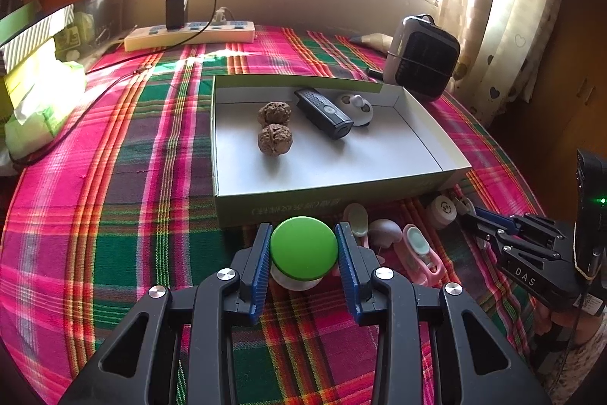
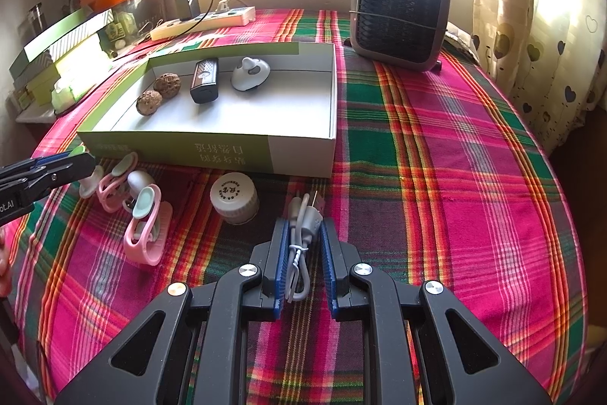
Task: Organize objects
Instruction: 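Carry the green toy in left tool while right tool carries the cable over the box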
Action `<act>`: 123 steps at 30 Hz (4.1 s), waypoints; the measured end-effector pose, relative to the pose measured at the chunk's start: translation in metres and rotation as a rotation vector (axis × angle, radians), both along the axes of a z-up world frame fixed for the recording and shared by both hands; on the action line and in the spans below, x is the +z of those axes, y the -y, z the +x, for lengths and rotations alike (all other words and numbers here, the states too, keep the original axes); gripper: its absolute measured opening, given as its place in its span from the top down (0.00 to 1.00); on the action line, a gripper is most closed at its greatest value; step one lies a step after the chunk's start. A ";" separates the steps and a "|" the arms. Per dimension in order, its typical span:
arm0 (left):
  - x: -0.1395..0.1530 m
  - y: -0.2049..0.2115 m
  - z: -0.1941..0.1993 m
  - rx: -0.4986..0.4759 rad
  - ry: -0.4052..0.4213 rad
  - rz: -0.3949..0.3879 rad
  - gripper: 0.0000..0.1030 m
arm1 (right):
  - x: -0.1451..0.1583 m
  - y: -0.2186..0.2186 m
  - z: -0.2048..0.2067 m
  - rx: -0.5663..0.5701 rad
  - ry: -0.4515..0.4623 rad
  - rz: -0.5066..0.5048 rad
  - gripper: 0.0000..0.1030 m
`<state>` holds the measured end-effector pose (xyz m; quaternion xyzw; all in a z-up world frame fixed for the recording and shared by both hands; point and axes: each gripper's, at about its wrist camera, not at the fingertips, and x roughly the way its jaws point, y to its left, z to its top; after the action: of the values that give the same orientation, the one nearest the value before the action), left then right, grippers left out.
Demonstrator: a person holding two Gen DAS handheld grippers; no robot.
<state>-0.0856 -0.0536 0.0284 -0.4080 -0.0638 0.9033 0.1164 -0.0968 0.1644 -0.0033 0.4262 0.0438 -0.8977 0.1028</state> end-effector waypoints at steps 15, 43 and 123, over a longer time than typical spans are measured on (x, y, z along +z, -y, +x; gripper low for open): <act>0.012 0.003 0.003 0.002 -0.023 0.019 0.70 | 0.010 -0.002 0.003 0.006 -0.017 -0.032 0.83; 0.031 0.013 -0.021 0.024 -0.046 0.028 0.70 | 0.041 0.006 -0.016 0.050 -0.070 -0.061 0.83; -0.001 0.007 -0.082 0.027 0.012 -0.013 0.69 | 0.009 0.041 -0.149 0.111 -0.003 0.048 0.83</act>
<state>-0.1671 -0.0606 0.0278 -0.4134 -0.0643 0.9026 0.1010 -0.2458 0.1233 0.0053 0.4241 0.0890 -0.8900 0.1421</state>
